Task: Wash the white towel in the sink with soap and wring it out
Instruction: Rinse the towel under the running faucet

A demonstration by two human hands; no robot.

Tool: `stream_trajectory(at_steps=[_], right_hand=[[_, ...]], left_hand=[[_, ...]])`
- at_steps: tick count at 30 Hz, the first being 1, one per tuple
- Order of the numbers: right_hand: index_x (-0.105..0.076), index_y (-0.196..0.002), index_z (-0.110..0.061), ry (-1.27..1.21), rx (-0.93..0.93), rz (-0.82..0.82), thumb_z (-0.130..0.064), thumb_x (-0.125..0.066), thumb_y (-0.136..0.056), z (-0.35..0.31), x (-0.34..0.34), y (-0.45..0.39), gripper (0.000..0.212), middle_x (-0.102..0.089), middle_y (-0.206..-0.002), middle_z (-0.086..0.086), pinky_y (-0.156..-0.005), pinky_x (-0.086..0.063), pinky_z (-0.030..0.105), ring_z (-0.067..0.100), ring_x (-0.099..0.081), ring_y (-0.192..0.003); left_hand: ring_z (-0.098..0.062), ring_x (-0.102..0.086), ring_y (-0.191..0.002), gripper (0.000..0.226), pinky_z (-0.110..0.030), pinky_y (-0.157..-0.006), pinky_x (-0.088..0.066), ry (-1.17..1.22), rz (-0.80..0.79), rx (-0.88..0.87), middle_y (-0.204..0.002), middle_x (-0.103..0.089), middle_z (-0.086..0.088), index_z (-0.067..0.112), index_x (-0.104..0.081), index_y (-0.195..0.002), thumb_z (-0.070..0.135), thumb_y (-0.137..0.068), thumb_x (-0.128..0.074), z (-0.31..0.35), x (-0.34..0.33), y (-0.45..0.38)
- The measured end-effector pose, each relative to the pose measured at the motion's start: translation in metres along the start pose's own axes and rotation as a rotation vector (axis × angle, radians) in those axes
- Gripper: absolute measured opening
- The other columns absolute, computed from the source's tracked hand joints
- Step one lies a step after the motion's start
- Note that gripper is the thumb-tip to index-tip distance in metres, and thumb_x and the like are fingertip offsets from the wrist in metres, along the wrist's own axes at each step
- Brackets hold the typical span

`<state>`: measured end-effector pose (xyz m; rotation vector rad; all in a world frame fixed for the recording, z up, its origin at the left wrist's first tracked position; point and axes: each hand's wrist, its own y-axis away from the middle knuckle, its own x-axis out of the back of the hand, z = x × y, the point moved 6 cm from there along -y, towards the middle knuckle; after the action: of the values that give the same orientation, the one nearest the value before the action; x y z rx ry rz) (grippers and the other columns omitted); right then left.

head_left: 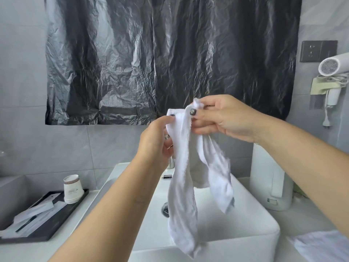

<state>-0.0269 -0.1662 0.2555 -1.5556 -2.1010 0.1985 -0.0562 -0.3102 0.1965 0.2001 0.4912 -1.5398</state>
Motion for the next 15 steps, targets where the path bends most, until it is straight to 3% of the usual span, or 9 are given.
stream_trajectory(at_steps=[2,4,6,8,10,12,14,15], right_hand=[[-0.063,-0.105,0.005,0.235,0.026,0.09,-0.027,-0.068,-0.09,-0.001,0.003,0.0,0.036,-0.074,-0.082,0.012,-0.07,-0.06,0.033,0.022,-0.074,-0.074],[-0.057,-0.083,0.01,0.373,0.11,0.217,-0.034,-0.074,-0.084,-0.006,0.007,0.0,0.047,-0.058,-0.06,0.011,-0.056,-0.051,0.03,0.018,-0.06,-0.053],[-0.047,-0.064,0.006,0.452,0.209,0.302,-0.041,-0.076,-0.079,-0.01,0.006,0.004,0.058,-0.037,-0.053,0.002,-0.048,-0.031,0.021,0.01,-0.035,-0.048],[-0.036,-0.055,-0.007,0.408,0.242,0.334,-0.044,-0.077,-0.077,-0.01,0.006,0.004,0.06,-0.025,-0.054,-0.004,-0.049,-0.02,0.023,0.009,-0.024,-0.051],[-0.04,-0.058,-0.008,0.27,0.219,0.36,-0.049,-0.079,-0.075,-0.008,0.004,0.003,0.059,-0.026,-0.058,0.001,-0.056,-0.025,0.028,0.014,-0.029,-0.056],[-0.053,-0.071,0.0,0.102,0.151,0.321,-0.058,-0.078,-0.07,-0.002,-0.003,0.001,0.063,-0.04,-0.068,0.005,-0.066,-0.032,0.032,0.019,-0.04,-0.066],[-0.059,-0.087,0.008,-0.019,0.074,0.25,-0.054,-0.072,-0.076,0.005,-0.011,0.001,0.064,-0.057,-0.076,0.008,-0.07,-0.044,0.029,0.019,-0.054,-0.07],[-0.063,-0.088,0.001,-0.055,0.051,0.221,-0.048,-0.067,-0.084,0.008,-0.016,0.001,0.049,-0.063,-0.076,0.007,-0.069,-0.048,0.026,0.018,-0.06,-0.07]], left_hand=[[-0.017,-0.055,-0.057,0.006,-0.027,-0.057,-0.045,0.003,0.004,0.026,-0.077,-0.059,0.0,0.015,-0.067,-0.089,0.014,-0.084,-0.063,-0.002,0.004,0.002],[-0.017,-0.056,-0.054,0.006,-0.026,-0.055,-0.045,-0.026,0.021,0.038,-0.071,-0.06,0.001,0.015,-0.068,-0.088,0.015,-0.082,-0.066,-0.004,0.008,0.002],[-0.019,-0.057,-0.064,0.014,-0.028,-0.058,-0.044,-0.087,0.04,0.043,-0.078,-0.063,0.0,0.014,-0.072,-0.093,0.019,-0.079,-0.071,-0.005,0.01,0.001],[-0.021,-0.062,-0.067,0.016,-0.027,-0.06,-0.047,-0.118,0.039,0.037,-0.08,-0.069,0.0,0.013,-0.074,-0.093,0.019,-0.078,-0.075,-0.004,0.01,0.001],[-0.024,-0.073,-0.075,0.017,-0.032,-0.069,-0.057,-0.123,0.033,0.026,-0.083,-0.077,-0.003,0.01,-0.076,-0.094,0.017,-0.078,-0.077,-0.002,0.009,0.002],[-0.028,-0.075,-0.09,0.021,-0.042,-0.088,-0.059,-0.124,0.035,0.003,-0.09,-0.078,-0.008,0.009,-0.076,-0.096,0.014,-0.076,-0.079,0.001,0.008,0.002],[-0.031,-0.074,-0.094,0.023,-0.044,-0.091,-0.058,-0.113,0.054,-0.005,-0.092,-0.078,-0.012,0.006,-0.076,-0.098,0.011,-0.076,-0.079,0.001,0.009,0.002],[-0.031,-0.073,-0.095,0.023,-0.043,-0.089,-0.057,-0.109,0.062,0.003,-0.092,-0.078,-0.013,0.004,-0.075,-0.098,0.009,-0.076,-0.079,0.001,0.01,0.002]])
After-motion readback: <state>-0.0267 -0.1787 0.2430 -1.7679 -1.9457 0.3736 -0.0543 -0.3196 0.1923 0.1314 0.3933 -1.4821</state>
